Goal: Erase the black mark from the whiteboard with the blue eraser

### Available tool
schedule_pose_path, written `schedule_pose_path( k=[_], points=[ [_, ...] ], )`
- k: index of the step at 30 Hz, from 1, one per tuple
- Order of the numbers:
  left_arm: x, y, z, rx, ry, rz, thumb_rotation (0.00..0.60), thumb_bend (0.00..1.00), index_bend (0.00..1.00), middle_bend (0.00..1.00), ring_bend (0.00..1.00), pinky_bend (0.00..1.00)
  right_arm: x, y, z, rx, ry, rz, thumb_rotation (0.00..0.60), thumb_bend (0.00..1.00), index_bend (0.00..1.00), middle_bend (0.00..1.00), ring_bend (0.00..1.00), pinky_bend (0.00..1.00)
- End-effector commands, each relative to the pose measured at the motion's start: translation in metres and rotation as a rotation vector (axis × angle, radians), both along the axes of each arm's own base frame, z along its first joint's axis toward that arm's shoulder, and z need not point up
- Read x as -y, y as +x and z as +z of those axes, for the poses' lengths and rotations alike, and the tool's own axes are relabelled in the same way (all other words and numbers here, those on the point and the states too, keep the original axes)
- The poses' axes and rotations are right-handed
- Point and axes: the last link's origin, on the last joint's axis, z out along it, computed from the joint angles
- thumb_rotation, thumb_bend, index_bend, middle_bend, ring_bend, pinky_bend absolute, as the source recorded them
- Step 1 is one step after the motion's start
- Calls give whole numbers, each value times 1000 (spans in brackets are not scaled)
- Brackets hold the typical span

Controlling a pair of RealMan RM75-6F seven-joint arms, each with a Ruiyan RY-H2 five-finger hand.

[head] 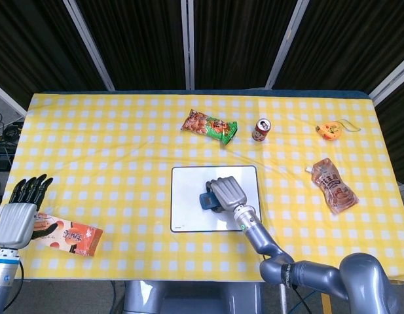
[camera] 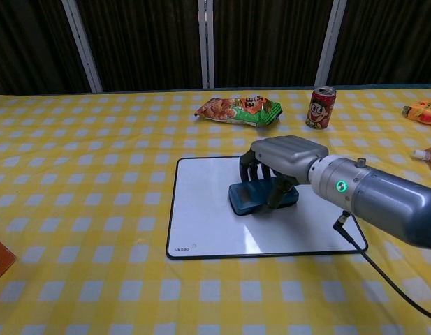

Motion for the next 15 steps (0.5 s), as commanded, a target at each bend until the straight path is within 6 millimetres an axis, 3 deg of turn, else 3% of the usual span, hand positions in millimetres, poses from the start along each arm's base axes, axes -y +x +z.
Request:
schedule_pose_path(
  k=[1, 8, 15],
  points=[
    [0, 0, 0, 1, -1, 0, 600, 31, 0, 0, 0, 0, 9, -11, 8, -11, -30, -34, 600, 181, 820, 688, 706, 757],
    [0, 1, 1, 7, 4, -5, 600, 31, 0, 0, 0, 0, 24, -35, 25, -26, -93, -109, 600, 181, 821, 688, 706, 757],
    [2, 3, 1, 6, 2, -15, 600, 32, 0, 0, 0, 0, 27, -46, 39, -55, -130, -119, 600, 181, 822, 688, 706, 757]
  ],
)
